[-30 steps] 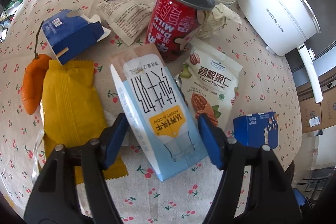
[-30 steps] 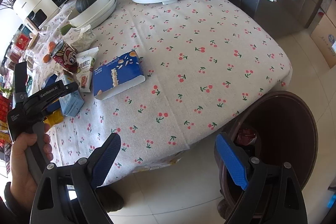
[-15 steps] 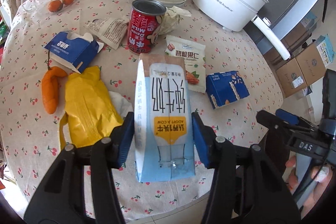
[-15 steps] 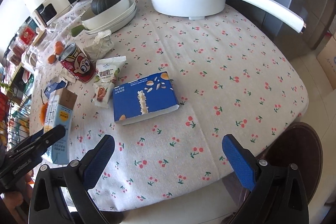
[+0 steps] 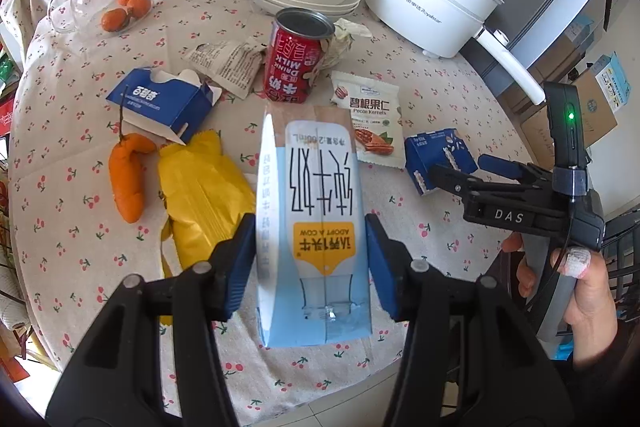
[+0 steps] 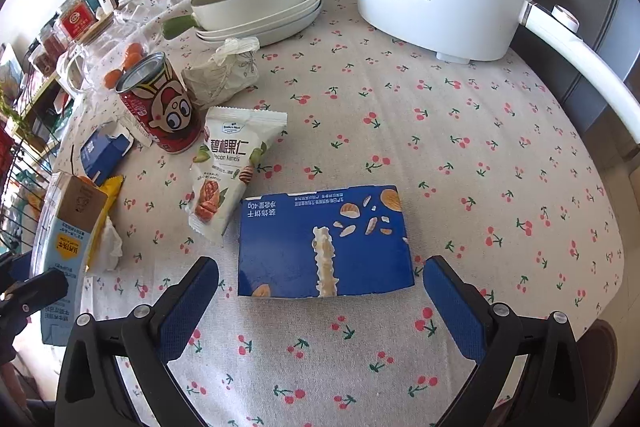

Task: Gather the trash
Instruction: 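Lift the milk carton with the left tool while the right tool grasps the blue snack box, then move both held items over the brown bin and open both tools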

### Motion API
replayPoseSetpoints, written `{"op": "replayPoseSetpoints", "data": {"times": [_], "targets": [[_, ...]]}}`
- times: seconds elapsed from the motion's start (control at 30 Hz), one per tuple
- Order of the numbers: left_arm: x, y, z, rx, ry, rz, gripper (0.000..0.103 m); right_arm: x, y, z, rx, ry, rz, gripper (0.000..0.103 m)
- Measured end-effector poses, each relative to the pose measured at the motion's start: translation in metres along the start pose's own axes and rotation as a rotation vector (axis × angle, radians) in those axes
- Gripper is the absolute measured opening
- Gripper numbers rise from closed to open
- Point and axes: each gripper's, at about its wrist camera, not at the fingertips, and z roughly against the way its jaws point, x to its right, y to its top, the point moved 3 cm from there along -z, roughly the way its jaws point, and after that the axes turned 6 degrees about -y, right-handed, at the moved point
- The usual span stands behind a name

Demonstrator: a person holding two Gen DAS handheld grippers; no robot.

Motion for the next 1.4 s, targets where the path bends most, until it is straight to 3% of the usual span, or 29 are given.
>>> {"op": "replayPoseSetpoints", "data": {"times": [0.27, 0.53, 0.9, 1.4], "targets": [[-0.006, -0.001, -0.005, -0.013, 0.014, 0.007, 0.055, -0.007, 0.0, -0.025, -0.038, -0.055, 0.039, 0.103], [-0.007, -0.005, -0.003, -0.012, 0.011, 0.009, 0.055, -0.004, 0.002, -0.023, -0.021, -0.024, 0.02, 0.098], [0.015, -0.014, 0.003, 0.002, -0.021, -0.024, 0.055, 0.008, -0.017, 0.024, 0.021, -0.022, 0.0, 0.096], [0.086, -0.021, -0.014, -0.017, -0.099, -0.103, 0.055, 0.086, -0.067, 0.086, 0.047, -0.07, -0.122, 0.096]]}}
